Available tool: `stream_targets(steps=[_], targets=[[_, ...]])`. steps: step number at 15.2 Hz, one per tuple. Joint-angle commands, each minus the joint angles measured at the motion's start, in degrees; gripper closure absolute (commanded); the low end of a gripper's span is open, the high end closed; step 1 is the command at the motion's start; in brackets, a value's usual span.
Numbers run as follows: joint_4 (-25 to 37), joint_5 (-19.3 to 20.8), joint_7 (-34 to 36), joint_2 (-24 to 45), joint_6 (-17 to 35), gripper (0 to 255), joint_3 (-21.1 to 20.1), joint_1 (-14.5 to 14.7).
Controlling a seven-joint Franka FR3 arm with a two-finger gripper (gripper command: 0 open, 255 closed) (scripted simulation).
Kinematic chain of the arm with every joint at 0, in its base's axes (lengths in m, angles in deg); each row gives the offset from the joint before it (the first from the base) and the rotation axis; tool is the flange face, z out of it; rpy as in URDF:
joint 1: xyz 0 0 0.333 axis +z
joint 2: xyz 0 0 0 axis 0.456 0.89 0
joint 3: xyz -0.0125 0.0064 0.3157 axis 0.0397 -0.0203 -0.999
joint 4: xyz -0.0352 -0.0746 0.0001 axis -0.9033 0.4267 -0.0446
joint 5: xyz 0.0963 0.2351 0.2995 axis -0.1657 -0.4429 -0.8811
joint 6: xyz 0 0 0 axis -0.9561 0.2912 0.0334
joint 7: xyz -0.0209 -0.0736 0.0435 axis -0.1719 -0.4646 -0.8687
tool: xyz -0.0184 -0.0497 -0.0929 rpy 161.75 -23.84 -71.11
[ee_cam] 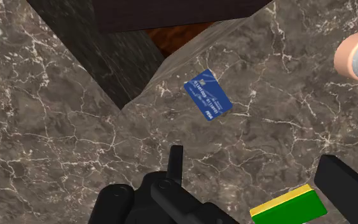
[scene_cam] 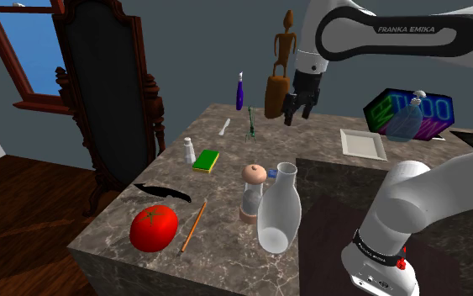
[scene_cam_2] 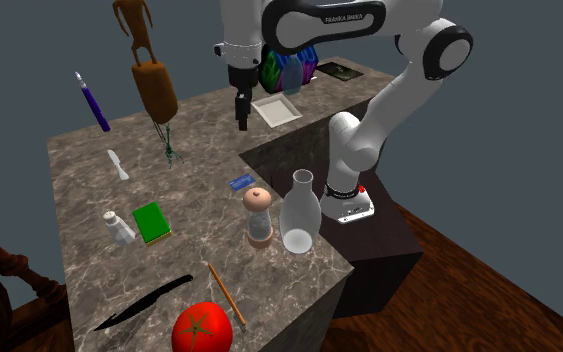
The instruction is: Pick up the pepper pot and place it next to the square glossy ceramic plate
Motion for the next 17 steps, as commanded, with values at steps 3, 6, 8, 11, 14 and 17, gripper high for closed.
stream_targets(steps=[3,6,8,11,14,17], targets=[[-1.3,-2.2,2.3,-0.4,1.3,0,-1.7,1.1],[-2.9,-5.6,5.8,-0.5,3.5,0,-4.4,2.7],[-3.7,-7.8,8.0,-0.3,5.1,0,-6.3,3.8],[-4.4,-11.1,11.4,0.4,7.7,0,-9.2,5.5],[-4.6,-14.1,14.7,1.8,10.6,0,-12.1,7.1],[-4.2,-17.0,17.9,3.6,13.6,0,-15.2,8.5]])
